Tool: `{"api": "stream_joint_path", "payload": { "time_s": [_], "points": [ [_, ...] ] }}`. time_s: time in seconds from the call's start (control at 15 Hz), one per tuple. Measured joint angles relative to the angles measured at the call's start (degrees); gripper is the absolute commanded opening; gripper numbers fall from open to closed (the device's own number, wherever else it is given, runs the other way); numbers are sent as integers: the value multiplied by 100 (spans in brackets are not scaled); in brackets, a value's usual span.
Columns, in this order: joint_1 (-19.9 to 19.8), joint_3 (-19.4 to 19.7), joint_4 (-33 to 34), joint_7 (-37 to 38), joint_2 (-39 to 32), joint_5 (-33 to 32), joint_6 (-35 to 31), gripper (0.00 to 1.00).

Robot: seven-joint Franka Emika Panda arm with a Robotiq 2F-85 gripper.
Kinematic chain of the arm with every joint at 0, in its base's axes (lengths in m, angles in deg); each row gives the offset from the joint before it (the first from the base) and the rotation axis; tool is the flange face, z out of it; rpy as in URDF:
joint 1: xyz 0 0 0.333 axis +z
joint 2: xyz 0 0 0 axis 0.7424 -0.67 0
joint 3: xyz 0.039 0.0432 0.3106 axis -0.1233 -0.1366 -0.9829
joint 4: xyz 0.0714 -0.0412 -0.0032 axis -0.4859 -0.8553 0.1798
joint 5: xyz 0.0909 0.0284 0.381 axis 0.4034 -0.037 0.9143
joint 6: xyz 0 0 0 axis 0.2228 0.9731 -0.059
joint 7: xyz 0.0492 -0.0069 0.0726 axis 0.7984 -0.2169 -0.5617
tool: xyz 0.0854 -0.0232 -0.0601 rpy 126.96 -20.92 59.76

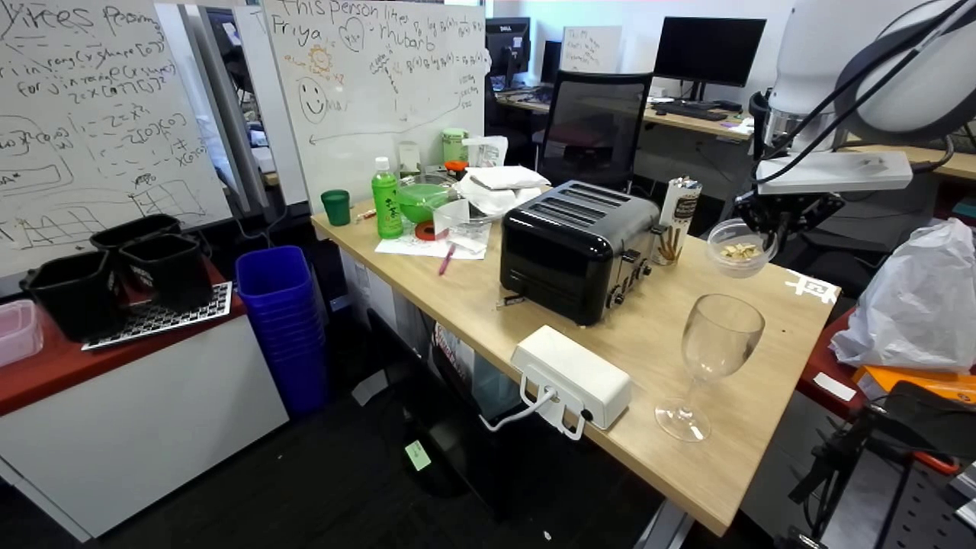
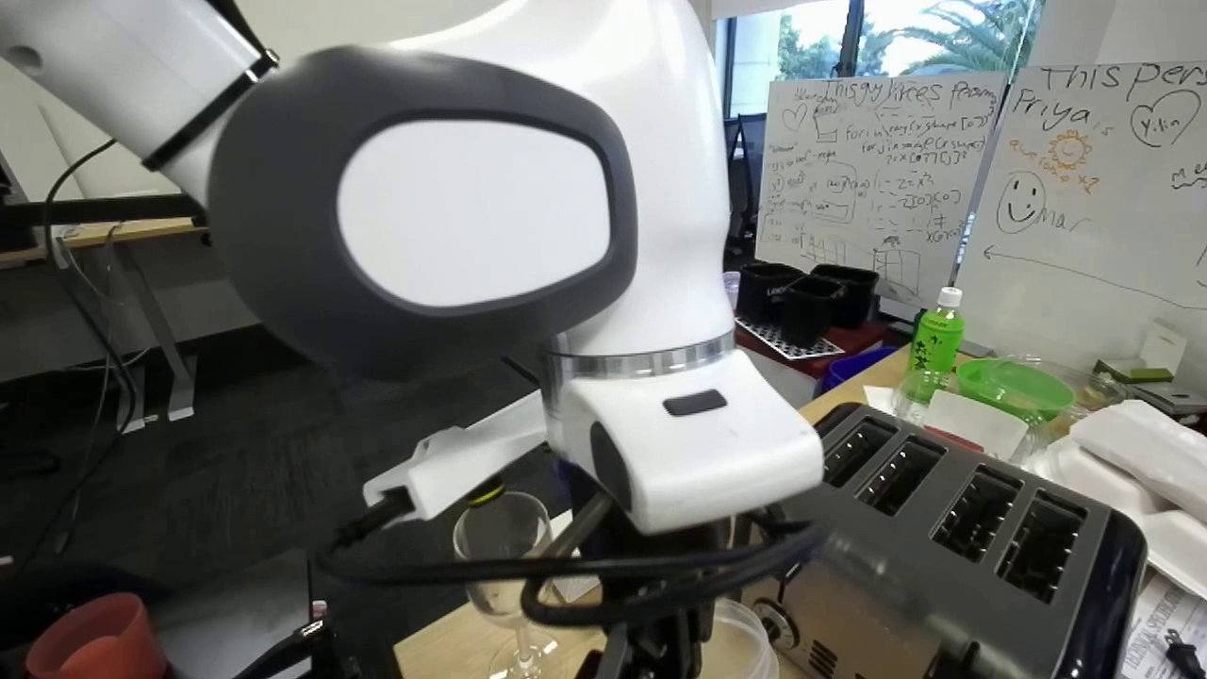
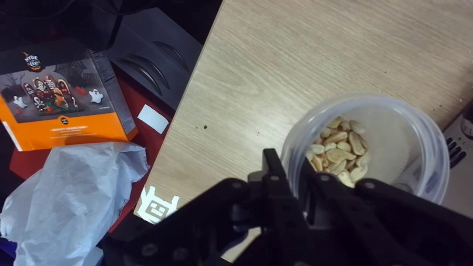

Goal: Pick up the plastic bowl from the table and pour its contents in the wine glass.

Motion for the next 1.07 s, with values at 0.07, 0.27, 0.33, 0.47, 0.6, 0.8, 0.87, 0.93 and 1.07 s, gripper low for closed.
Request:
{"api": "stream_joint_path", "payload": {
  "time_s": [0.07, 0.27, 0.33, 0.47, 0.6, 0.8, 0.87, 0.93, 1.07],
  "points": [
    [-30, -49, -49, -14, 70, 33, 1, 3],
    [-72, -143, -201, -193, 240, 327, 1, 11],
    [-75, -149, -223, -220, 272, 360, 1, 11],
    [-84, -149, -232, -231, 286, 373, 1, 11],
    [-90, -151, -234, -233, 286, 373, 1, 11],
    [-92, -151, -235, -234, 286, 373, 1, 3],
    [-105, -172, -235, -231, 286, 373, 0, 3],
    [-135, -216, -235, -228, 286, 373, 0, 3],
    [-199, -322, -235, -225, 300, 353, 9, 3]
  ]
}}
